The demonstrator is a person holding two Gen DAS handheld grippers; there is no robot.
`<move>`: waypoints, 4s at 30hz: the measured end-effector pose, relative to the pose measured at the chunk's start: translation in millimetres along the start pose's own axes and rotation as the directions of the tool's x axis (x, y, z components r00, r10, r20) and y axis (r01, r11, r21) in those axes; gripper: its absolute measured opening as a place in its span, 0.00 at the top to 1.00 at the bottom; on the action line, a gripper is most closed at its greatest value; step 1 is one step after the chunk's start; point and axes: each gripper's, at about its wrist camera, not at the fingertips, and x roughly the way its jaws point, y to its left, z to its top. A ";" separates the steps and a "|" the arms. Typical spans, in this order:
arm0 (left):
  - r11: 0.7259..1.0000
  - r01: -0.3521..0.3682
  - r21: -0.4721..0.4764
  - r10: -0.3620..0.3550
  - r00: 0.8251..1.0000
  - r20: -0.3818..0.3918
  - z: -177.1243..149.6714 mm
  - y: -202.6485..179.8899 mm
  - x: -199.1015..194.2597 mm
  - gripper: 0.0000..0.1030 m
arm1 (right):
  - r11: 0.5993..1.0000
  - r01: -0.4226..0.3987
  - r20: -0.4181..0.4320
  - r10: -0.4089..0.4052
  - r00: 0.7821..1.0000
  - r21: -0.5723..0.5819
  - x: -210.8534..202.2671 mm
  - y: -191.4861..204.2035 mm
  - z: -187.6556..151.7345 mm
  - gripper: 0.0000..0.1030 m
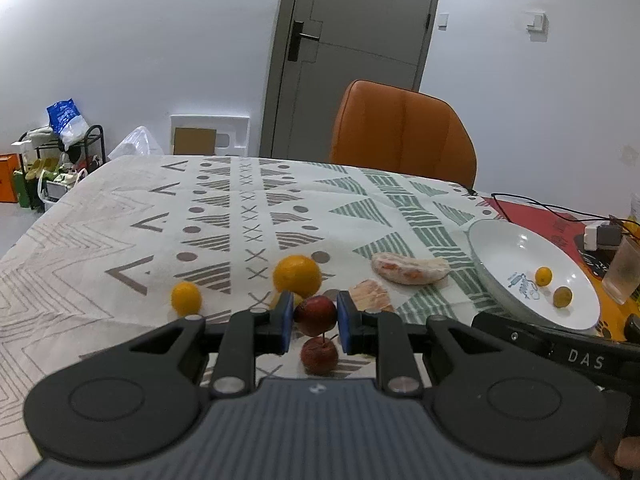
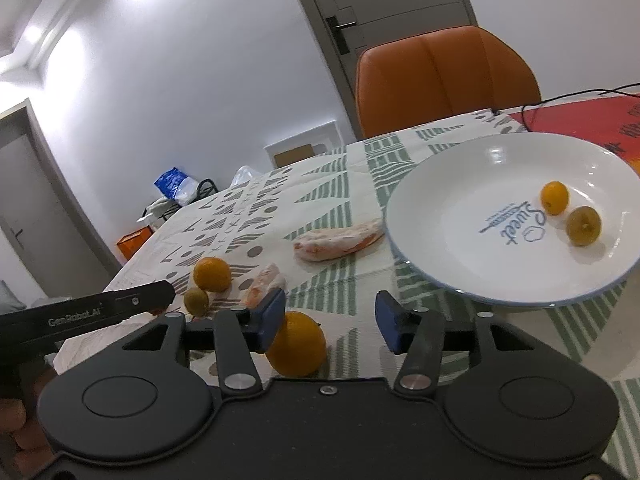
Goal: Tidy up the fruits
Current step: 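Close the right tool around the large orange and lift it, then carry the large orange with the right tool while the left tool carries the red plum to the bowl, then open the right tool to drop the orange in the bowl while the left tool releases the plum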
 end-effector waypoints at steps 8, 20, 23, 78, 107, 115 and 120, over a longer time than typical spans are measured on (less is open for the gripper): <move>0.999 -0.003 -0.032 0.003 1.000 -0.007 -4.2 14.4 0.3 0.79 | 0.992 -0.100 -0.107 0.092 0.990 -0.075 17.2 24.2 -12.7 0.64; 1.000 0.011 -0.010 -0.011 1.000 -0.001 -2.2 1.6 -2.7 0.79 | 0.994 -0.025 -0.008 0.024 1.000 -0.103 -6.0 22.0 -5.5 0.64; 1.000 0.022 0.006 -0.022 1.000 -0.003 -2.1 -6.9 -1.7 0.79 | 0.996 -0.009 0.019 0.011 1.000 -0.091 -13.2 14.3 -2.2 0.64; 0.965 0.197 0.174 -0.199 0.980 -0.008 9.8 -123.8 24.2 0.79 | 0.978 0.192 0.144 -0.202 0.969 0.079 -70.4 -79.0 7.3 0.52; 0.946 0.231 0.226 -0.236 0.972 -0.004 18.8 -164.4 23.5 0.66 | 0.980 0.175 0.150 -0.189 0.970 0.099 -86.9 -90.7 0.6 0.52; 0.966 0.159 0.205 -0.167 0.986 0.022 20.4 -137.0 15.8 0.34 | 0.983 0.162 0.148 -0.174 0.974 0.086 -80.8 -78.3 2.1 0.49; 0.976 0.115 0.184 -0.125 0.991 0.043 23.1 -116.2 8.2 0.21 | 0.986 0.152 0.151 -0.160 0.975 0.065 -78.7 -65.6 2.8 0.41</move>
